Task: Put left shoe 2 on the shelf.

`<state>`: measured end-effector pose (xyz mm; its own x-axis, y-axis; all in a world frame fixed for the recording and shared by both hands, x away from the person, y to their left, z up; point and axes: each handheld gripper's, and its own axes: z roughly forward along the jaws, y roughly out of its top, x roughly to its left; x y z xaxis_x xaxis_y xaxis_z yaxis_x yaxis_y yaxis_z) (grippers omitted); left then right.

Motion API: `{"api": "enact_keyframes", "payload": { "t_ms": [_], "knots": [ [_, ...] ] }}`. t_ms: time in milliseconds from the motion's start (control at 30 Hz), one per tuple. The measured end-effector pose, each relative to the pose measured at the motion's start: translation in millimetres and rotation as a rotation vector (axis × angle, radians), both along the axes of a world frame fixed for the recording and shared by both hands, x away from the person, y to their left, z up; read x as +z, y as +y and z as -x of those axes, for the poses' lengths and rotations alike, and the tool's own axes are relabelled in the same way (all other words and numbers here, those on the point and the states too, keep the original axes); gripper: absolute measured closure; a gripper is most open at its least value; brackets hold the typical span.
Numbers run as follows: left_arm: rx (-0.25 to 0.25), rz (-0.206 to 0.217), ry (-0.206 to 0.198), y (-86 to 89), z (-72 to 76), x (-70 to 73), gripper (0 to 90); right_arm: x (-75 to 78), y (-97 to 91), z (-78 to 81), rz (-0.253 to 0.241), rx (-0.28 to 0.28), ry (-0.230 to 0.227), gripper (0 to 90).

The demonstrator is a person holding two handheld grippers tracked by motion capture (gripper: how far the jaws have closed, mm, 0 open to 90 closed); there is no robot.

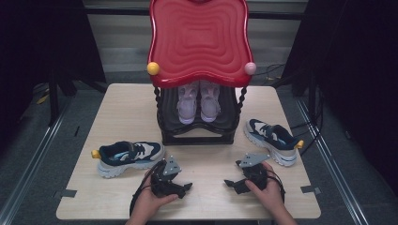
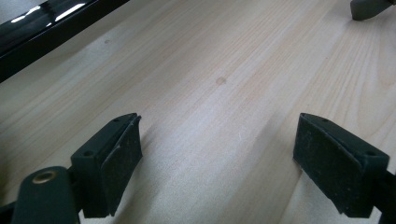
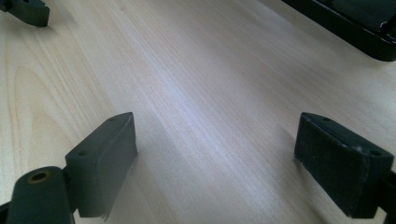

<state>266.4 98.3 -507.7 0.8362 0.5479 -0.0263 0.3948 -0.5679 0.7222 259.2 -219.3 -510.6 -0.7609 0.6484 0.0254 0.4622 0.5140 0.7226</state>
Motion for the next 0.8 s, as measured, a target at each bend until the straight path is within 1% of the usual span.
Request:
{"api": "enact_keyframes", "payload": {
  "t_ms": [267, 333, 367, 400, 533, 567, 600, 633, 733, 767, 800],
  "knots": [
    [-0.002, 0.004, -0.005, 1.1, -0.3, 0.2, 15.6, 0.0, 0.0, 0.0, -0.001, -0.001, 0.002, 12.4],
    [0.005, -0.002, 0.007, 1.7, -0.5, 1.3, 16.4, 0.0, 0.1, 0.1, -0.002, 0.0, 0.004, 12.4],
    [0.01, -0.02, 0.009, 2.6, -0.6, 2.7, 16.6, 0.0, 0.0, 0.0, -0.001, -0.001, 0.002, 12.4],
    [0.011, -0.026, 0.013, 3.1, -0.6, 3.3, 16.7, 0.0, 0.0, 0.0, -0.001, -0.001, 0.002, 12.4],
    [0.004, -0.014, 0.023, 6.5, -0.3, 7.2, 17.6, 0.0, 0.0, 0.0, -0.001, -0.001, 0.002, 12.4],
    [0.003, -0.024, 0.021, 7.3, -0.2, 8.8, 18.0, 0.0, 0.0, 0.0, -0.001, -0.001, 0.002, 12.4],
    [0.006, -0.018, 0.025, 7.9, 0.4, 9.7, 18.0, 0.0, 0.0, 0.0, -0.001, -0.001, 0.002, 12.4],
    [0.005, -0.024, 0.02, 9.1, 0.7, 11.5, 18.0, 0.0, 0.0, 0.0, -0.001, -0.001, 0.002, 12.4],
    [0.007, -0.018, 0.031, 12.6, 1.4, 15.1, 18.0, 0.0, 0.0, 0.0, -0.001, 0.0, 0.002, 12.4],
    [0.007, -0.025, 0.034, 14.0, 1.5, 16.5, 18.0, 0.0, 0.0, 0.0, -0.001, 0.0, 0.003, 12.4],
    [0.006, -0.018, 0.037, 15.3, 1.6, 17.5, 18.0, 0.0, 0.0, 0.0, -0.001, 0.0, 0.002, 12.4]
  ]
}}
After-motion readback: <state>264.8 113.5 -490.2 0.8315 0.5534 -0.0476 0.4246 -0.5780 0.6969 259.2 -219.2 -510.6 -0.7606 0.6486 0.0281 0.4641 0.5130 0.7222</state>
